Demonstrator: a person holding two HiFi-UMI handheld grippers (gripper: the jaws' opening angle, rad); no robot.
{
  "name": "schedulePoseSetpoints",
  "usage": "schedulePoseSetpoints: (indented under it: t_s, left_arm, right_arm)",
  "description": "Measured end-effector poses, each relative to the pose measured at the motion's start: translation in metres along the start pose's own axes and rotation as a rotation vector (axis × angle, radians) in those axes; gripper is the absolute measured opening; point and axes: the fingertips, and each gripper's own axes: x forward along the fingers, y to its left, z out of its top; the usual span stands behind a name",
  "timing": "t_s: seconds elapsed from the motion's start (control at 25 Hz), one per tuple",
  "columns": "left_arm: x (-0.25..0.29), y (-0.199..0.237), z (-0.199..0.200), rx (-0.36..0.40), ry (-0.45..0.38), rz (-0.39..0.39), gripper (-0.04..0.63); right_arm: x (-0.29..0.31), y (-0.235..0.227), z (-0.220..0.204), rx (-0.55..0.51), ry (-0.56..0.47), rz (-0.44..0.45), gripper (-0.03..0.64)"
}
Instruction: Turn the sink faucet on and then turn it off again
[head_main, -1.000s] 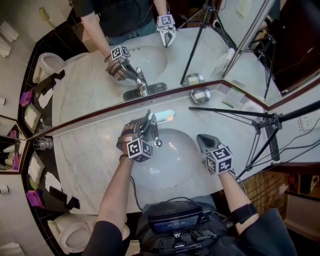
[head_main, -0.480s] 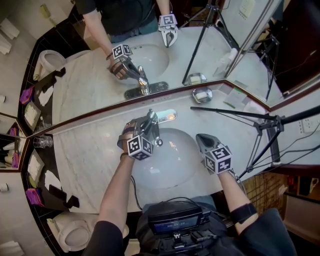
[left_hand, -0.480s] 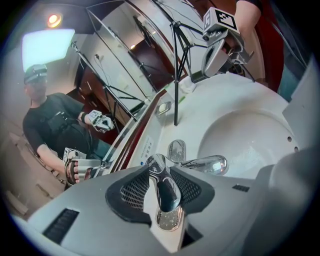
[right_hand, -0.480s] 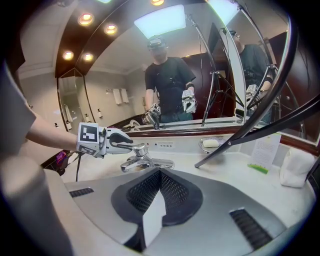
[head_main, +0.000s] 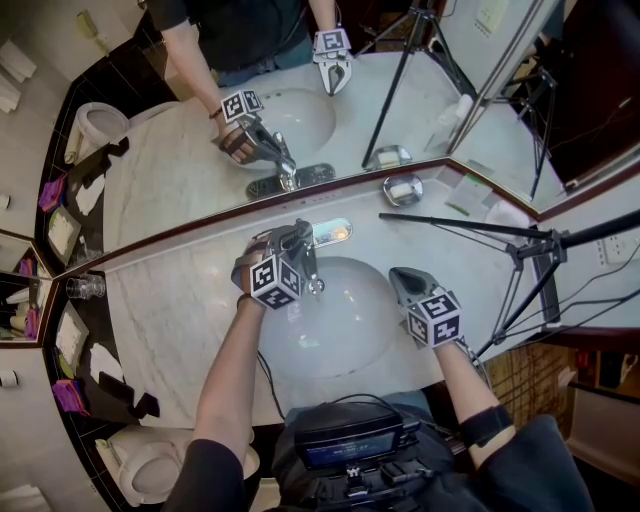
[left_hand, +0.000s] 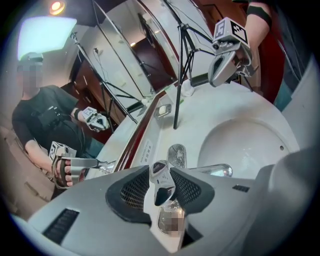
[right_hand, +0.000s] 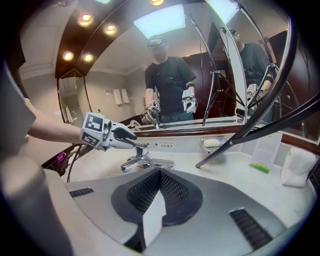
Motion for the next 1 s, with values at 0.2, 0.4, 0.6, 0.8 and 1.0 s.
schedulePoseSetpoints:
  t_s: [0.2,0.4,0.6,0.8,1.0]
  left_arm:
    - [0.003,0.002,0.003,-0.023,0.003,-0.056,0.137]
    - [0.002,0.001,0.002,-0.034,0.004,-0.06,0.129]
    - [0.001,-0.002,-0.001,-0.048,0.013,-0.058,0.109]
    - [-0.007,-0.001,-0.001,-0.049,0.01,-0.043,0.107]
    - [-0.029,-0.003,0.005,-0.024,0.0,-0.014,0.103]
  right_arm:
    - [0.0,-0.002,0.0,0.006,-0.002,-0.001,0.018]
    - [0.001,0.0,-0.002,0.008,0.0,0.005,0.018]
    - [0.002,0.003,-0.004,0.009,0.003,0.012,0.018]
    - [0.001,0.004,-0.001,0.012,-0.009,0.019,0.018]
    - [0.001,0.01,-0.002,0.007,-0.012,0.036,0.018]
